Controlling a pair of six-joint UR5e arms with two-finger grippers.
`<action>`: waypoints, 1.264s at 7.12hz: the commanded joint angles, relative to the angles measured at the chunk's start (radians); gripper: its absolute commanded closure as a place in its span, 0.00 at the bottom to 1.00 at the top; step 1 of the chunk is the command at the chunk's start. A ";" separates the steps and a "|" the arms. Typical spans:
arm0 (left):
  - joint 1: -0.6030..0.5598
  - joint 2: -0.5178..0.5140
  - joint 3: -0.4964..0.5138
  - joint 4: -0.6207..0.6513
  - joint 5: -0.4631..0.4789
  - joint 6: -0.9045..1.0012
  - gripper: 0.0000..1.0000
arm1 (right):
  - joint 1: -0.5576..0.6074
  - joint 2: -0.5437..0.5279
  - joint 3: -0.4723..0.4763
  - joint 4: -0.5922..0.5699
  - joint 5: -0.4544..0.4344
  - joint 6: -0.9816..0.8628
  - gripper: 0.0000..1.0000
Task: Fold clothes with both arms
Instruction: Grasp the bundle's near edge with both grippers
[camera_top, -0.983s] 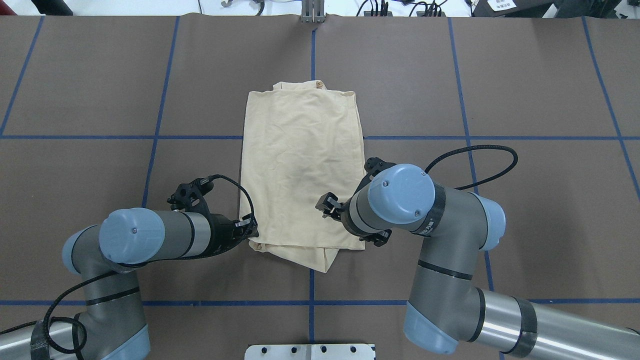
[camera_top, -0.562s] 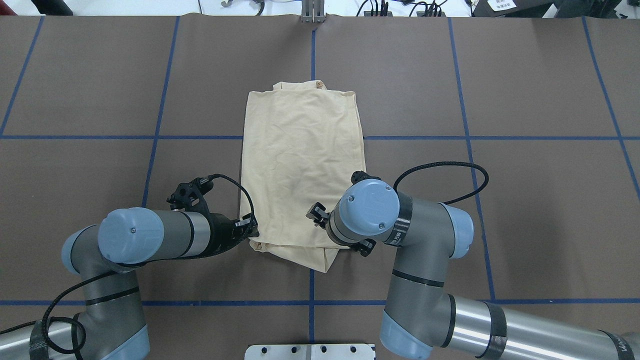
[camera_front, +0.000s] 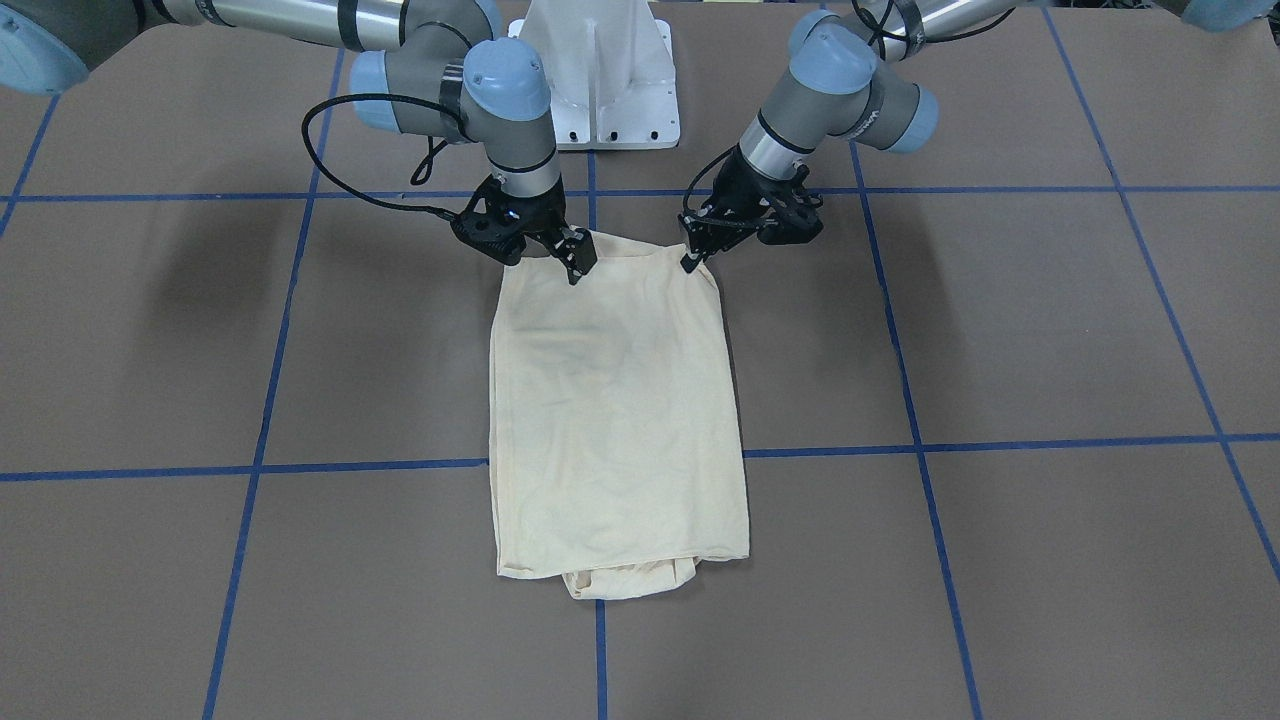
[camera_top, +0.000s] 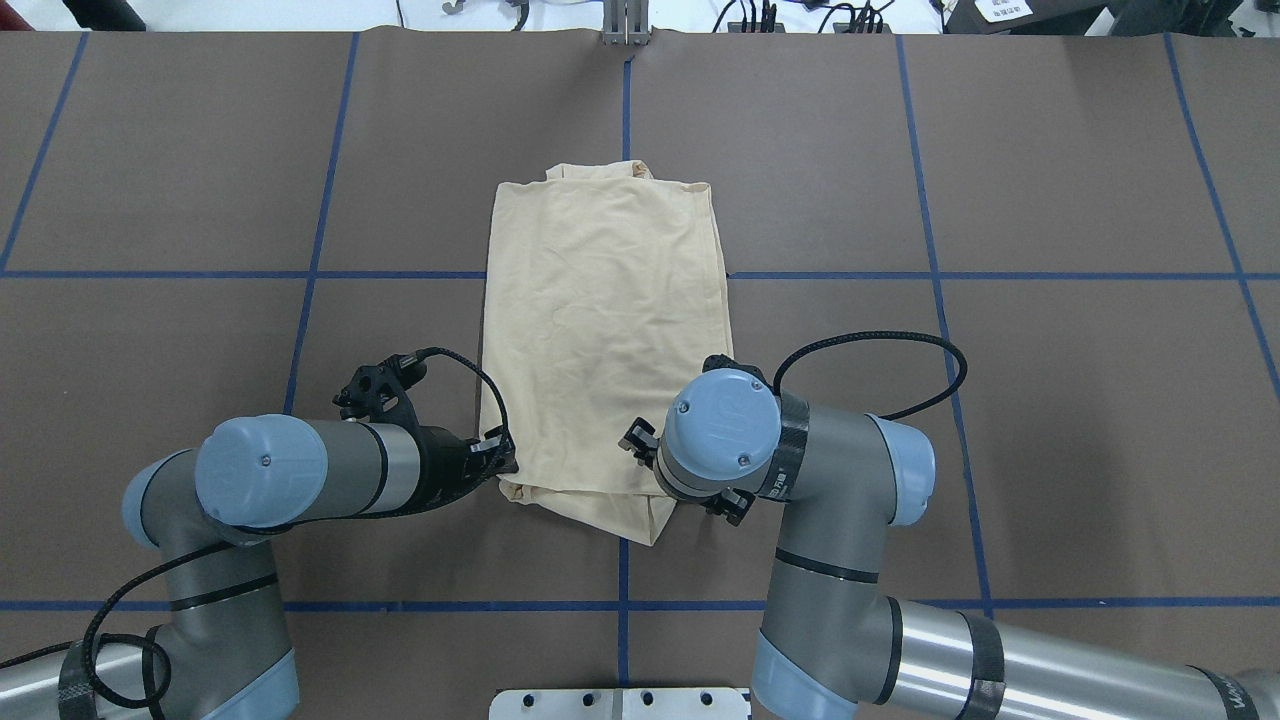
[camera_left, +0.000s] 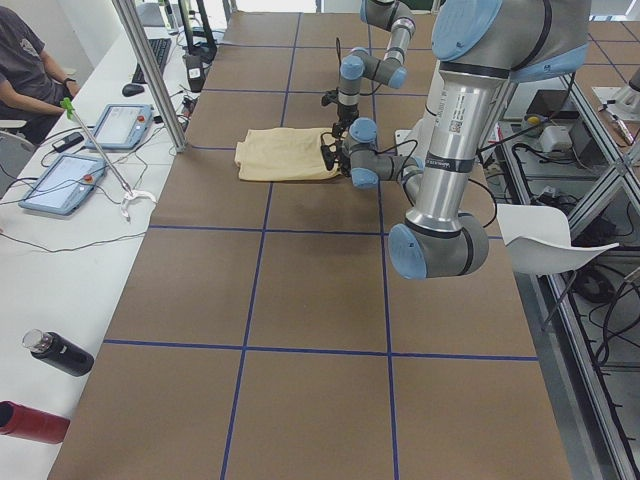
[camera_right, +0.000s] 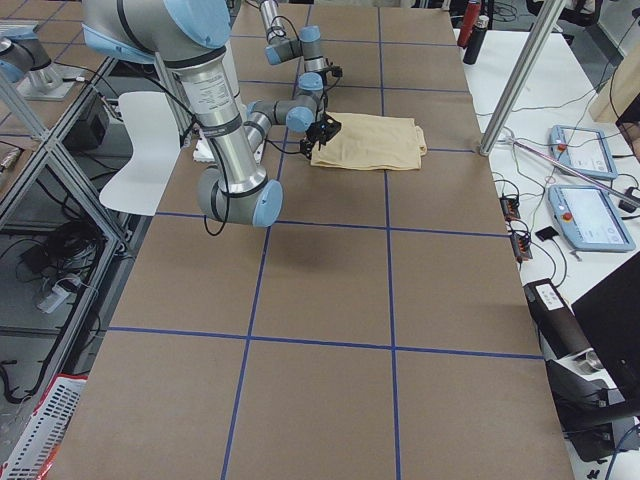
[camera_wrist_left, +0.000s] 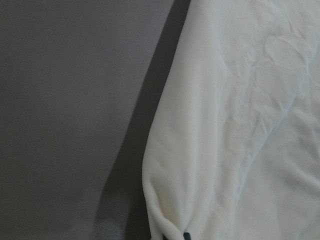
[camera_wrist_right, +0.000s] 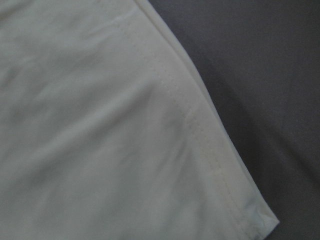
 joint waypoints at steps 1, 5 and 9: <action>0.000 0.002 0.000 0.000 0.000 0.000 1.00 | -0.020 0.004 0.000 -0.014 -0.001 0.001 0.00; 0.000 0.002 0.000 0.002 0.002 0.000 1.00 | -0.028 0.009 -0.001 -0.014 -0.001 0.001 0.24; 0.000 0.002 0.000 0.002 0.002 0.000 1.00 | -0.026 0.024 0.003 -0.013 -0.001 -0.002 0.50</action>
